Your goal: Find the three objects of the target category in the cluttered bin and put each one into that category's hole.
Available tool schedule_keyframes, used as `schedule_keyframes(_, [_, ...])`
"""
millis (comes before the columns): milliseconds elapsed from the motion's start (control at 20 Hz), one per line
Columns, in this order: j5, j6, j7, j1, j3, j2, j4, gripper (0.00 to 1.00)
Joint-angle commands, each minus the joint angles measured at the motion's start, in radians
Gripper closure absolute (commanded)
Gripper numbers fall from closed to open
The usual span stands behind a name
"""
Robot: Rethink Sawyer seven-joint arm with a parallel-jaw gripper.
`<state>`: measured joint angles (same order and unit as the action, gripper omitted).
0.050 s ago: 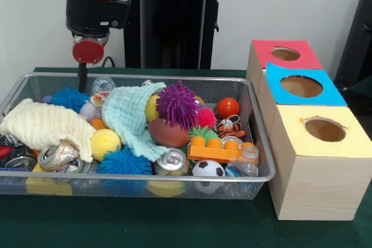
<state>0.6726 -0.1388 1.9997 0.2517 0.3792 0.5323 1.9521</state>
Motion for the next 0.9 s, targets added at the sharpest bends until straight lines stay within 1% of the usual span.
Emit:
schedule_keyframes(50, [-0.009,0.067,0.222,0.016,-0.169,-0.010,0.077,0.00])
schedule_keyframes(300, [0.014,0.058,0.242,-0.021,-0.158,-0.016,0.066,0.00])
schedule_keyframes(500, [0.036,0.009,0.253,-0.078,-0.108,-0.027,0.031,0.00])
schedule_keyframes(600, [0.042,-0.001,0.254,-0.091,-0.098,-0.033,0.017,0.00])
schedule_keyframes(750, [0.045,0.032,0.255,-0.075,-0.134,-0.041,0.022,0.00])
schedule_keyframes(900, [0.033,0.094,0.255,-0.027,-0.200,-0.051,0.039,0.00])
